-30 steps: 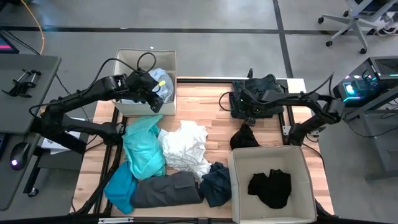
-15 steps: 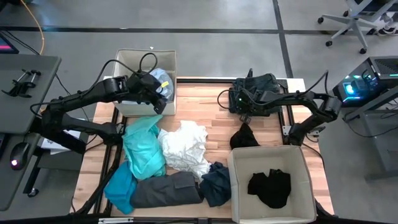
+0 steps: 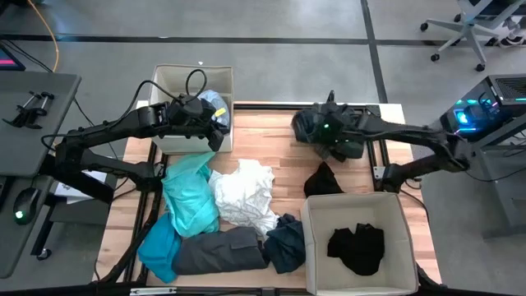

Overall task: Sort clothes
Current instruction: Put the blue pants into the bottom laundry organizer

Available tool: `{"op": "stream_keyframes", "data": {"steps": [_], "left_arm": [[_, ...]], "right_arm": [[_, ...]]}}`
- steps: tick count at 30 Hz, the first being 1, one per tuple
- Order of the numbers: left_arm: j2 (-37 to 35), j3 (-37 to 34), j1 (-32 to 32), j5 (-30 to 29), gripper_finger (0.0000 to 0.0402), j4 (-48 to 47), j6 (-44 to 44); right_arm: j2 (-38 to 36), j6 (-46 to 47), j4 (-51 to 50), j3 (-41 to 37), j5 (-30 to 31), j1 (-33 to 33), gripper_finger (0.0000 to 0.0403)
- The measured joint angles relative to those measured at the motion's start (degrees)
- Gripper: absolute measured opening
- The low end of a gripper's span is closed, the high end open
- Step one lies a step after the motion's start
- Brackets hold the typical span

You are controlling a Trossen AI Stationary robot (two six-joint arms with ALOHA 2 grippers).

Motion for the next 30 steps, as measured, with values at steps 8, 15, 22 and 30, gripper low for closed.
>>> {"op": "stream_keyframes", "data": {"steps": [8,15,22,30], "left_arm": [[0.0,0.0,-1.2,-4.1,0.0076,4.7,0.0],[0.0,0.0,-1.2,-5.5,0.0076,9.8,0.1],[0.0,0.0,-1.2,-5.1,0.0076,13.4,3.4],[0.0,0.0,-1.2,-3.6,0.0076,14.5,9.8]], "right_arm": [[-8.5,-5.2,-6.9,18.5,7.3,1.4,0.0055],[-8.8,-9.3,-16.4,40.7,5.6,4.1,0.0055],[-8.8,1.3,-26.6,56.9,-21.5,9.6,0.0055],[-9.0,33.3,-28.5,61.1,-37.5,23.2,0.0055]]}}
